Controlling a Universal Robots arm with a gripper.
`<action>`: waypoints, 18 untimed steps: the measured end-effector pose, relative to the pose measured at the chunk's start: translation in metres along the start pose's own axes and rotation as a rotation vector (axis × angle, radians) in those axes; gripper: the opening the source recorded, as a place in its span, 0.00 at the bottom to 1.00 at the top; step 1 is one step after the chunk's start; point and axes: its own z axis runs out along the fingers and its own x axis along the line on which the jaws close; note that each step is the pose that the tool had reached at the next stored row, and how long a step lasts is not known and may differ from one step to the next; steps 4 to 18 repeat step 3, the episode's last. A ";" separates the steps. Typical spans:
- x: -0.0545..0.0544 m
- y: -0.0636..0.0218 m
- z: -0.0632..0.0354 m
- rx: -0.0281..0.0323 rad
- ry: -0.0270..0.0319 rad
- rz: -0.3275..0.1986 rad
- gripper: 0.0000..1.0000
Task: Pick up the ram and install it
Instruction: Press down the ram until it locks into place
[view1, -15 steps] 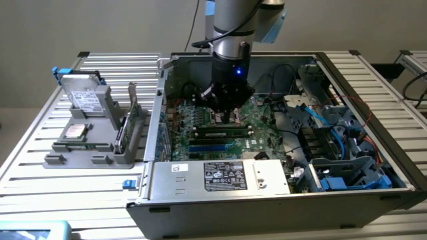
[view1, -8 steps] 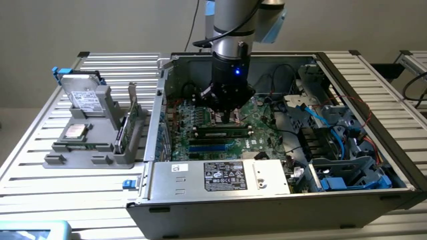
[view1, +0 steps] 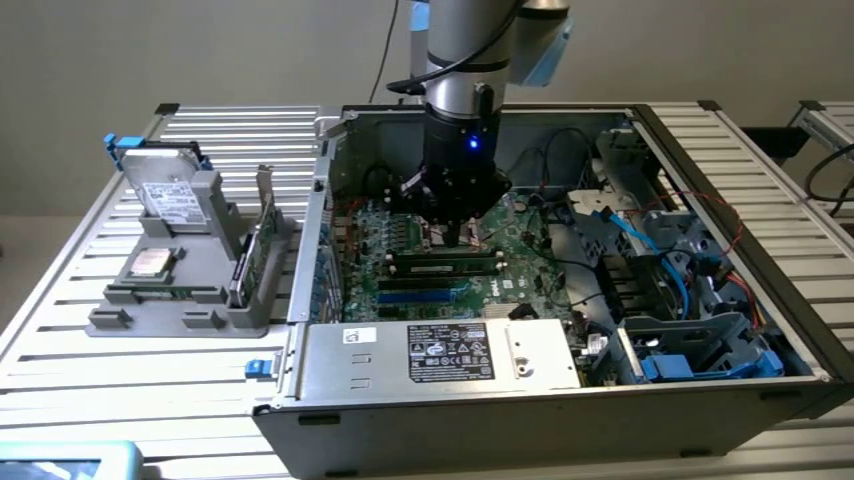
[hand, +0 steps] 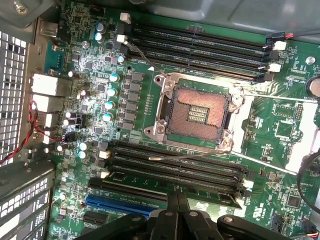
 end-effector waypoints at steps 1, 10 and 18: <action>0.000 0.0000 0.0000 0.0000 0.0000 0.000 0.11; 0.000 0.0000 0.0000 0.0000 0.0000 0.000 0.11; 0.000 0.0000 0.0000 0.0000 0.0000 0.000 0.11</action>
